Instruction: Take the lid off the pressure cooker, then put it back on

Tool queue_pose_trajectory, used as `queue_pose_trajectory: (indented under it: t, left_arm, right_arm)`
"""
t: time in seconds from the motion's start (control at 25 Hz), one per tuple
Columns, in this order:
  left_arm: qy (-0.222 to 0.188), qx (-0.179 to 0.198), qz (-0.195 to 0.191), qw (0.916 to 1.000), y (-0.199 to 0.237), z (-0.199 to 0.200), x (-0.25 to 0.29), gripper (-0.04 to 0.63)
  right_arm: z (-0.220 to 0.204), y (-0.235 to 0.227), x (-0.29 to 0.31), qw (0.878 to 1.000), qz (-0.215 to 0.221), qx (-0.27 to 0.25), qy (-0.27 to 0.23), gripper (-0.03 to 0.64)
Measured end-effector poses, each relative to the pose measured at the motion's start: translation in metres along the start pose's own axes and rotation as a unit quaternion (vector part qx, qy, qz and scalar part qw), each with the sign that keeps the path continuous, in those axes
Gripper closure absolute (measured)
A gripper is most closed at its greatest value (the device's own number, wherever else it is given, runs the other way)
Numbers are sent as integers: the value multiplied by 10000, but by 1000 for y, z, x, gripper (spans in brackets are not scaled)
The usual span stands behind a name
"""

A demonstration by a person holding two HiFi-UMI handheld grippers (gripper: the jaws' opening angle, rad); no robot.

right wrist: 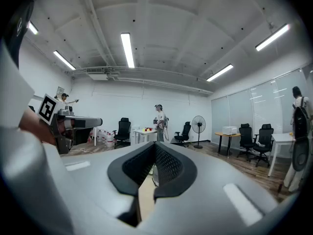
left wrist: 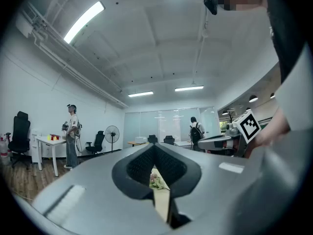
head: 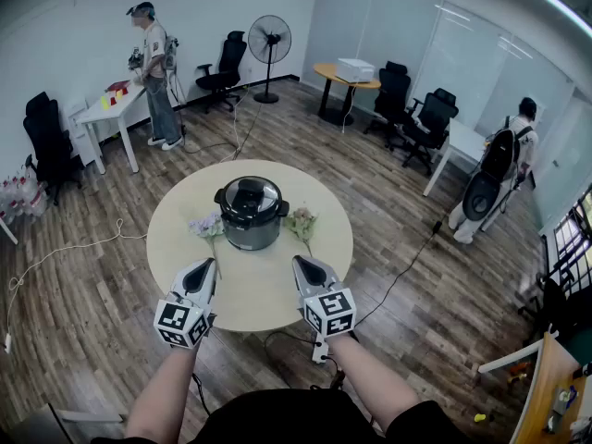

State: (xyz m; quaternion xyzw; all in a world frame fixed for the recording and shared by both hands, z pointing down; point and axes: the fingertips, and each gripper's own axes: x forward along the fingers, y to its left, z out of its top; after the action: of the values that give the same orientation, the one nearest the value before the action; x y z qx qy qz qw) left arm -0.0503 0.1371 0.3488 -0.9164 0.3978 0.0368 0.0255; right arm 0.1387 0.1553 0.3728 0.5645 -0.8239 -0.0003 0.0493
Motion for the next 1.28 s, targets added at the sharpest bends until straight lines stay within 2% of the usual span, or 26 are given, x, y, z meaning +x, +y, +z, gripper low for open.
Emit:
queue_pose_trajectory:
  t: [0.36, 0.56, 0.72, 0.76, 0.8, 0.84, 1.0, 1.12, 1.16, 1.2, 1.24, 1.28]
  left_arm:
    - [13, 6, -12, 10000, 6, 0, -4, 595]
    - [-2, -6, 4, 10000, 6, 1, -6, 595]
    - [11, -10, 26, 10000, 4, -3, -10, 595]
    - [12, -6, 25, 10000, 3, -4, -11, 595]
    - [8, -4, 25, 10000, 2, -3, -11, 595]
    - [0, -7, 29, 10000, 3, -3, -12, 595]
    - [-10, -29, 127, 9999, 2, -6, -13, 595]
    - [-203, 155, 137, 9996, -5, -3, -9, 594]
    - [-252, 205, 88, 9994, -8, -3, -5, 418]
    - [-243, 196, 36, 9995, -10, -6, 0, 103]
    - [-185, 180, 6, 9997, -12, -9, 4, 72]
    - [-102, 210, 5, 9997, -14, -13, 7, 72]
  right_arm:
    - [-3, 7, 5, 9999, 50, 51, 83, 611]
    - [4, 3, 0, 9999, -64, -2, -114, 609]
    - [-1, 7, 0, 9998, 166, -27, -60, 606]
    - [-3, 10, 1, 9995, 305, 59, -34, 547]
    - [-4, 14, 4, 9988, 447, 191, 29, 101]
    - [-5, 16, 7, 9979, 566, 298, 123, 21]
    - [-12, 17, 9, 9970, 670, 210, 333, 21]
    - [-12, 13, 7, 9967, 722, 225, 295, 21]
    - [-12, 11, 8, 9966, 741, 227, 283, 21]
    - [-12, 9, 9, 9965, 751, 229, 269, 21]
    - [-11, 6, 11, 9965, 758, 227, 254, 21]
    - [-10, 3, 11, 9965, 773, 221, 242, 23]
